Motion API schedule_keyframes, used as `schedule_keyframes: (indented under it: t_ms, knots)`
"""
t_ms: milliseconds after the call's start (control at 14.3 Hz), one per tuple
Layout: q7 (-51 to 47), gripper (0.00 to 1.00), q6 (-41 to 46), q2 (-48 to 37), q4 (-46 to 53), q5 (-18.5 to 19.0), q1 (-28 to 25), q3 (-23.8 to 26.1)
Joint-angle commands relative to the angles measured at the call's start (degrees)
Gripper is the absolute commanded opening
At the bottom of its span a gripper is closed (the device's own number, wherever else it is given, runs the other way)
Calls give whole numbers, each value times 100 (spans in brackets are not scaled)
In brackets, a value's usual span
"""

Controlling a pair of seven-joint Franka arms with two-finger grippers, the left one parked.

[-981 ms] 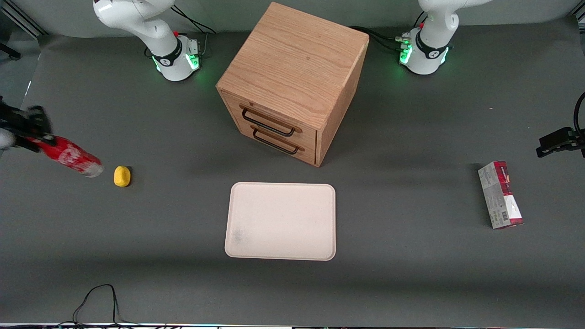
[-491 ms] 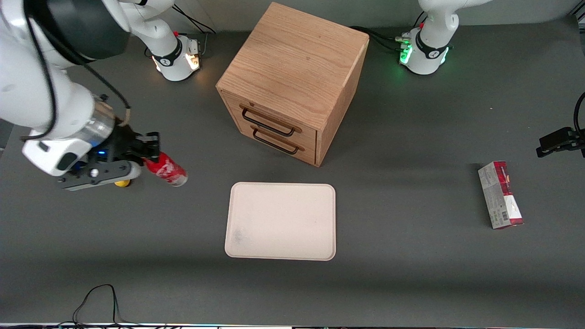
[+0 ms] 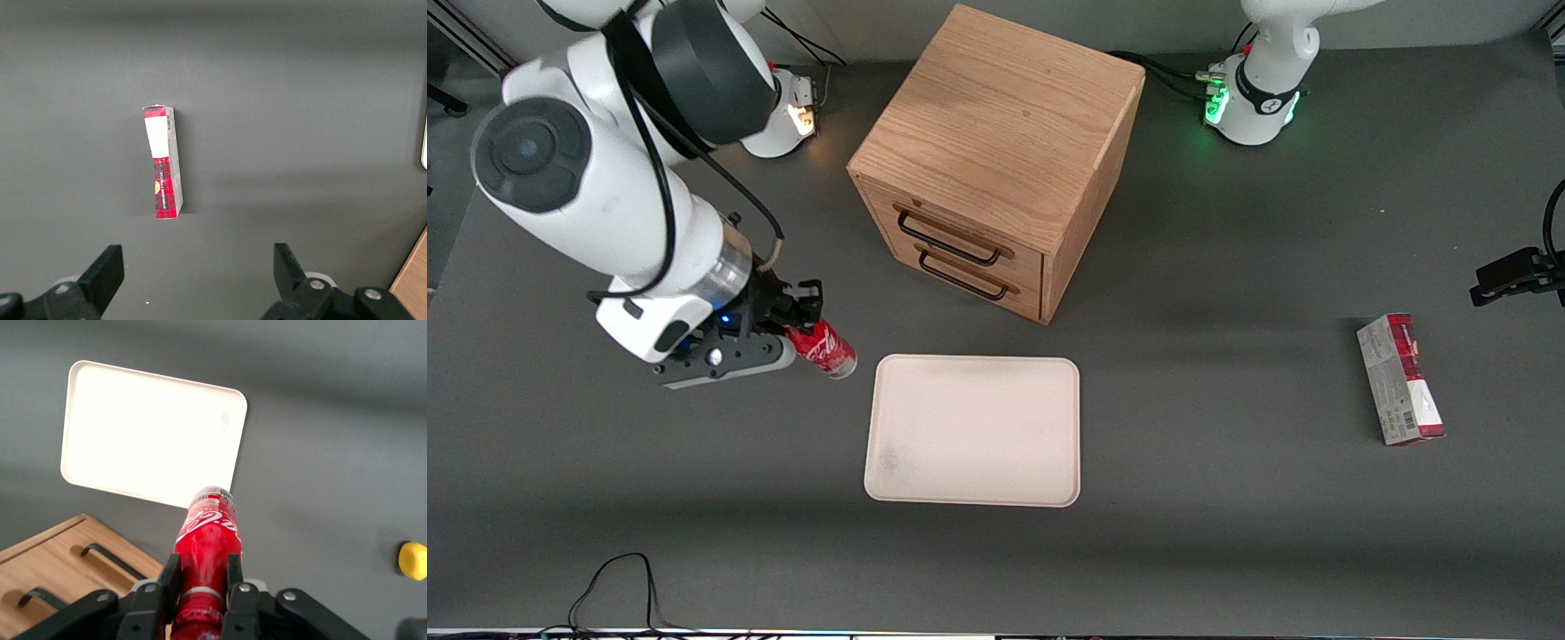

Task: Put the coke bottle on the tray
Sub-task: 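Lift the bottle and carry it toward the white tray, then lower the held bottle onto the white tray's edge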

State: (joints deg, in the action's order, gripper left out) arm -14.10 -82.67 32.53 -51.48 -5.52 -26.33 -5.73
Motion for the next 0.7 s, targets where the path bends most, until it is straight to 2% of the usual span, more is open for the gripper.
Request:
schedule_keyframes:
  t_ms: [0,631]
  knots:
    - [-84,0,-300,612,331,33,40,98]
    - [-14,0,-1532,1958,331,51,146,177]
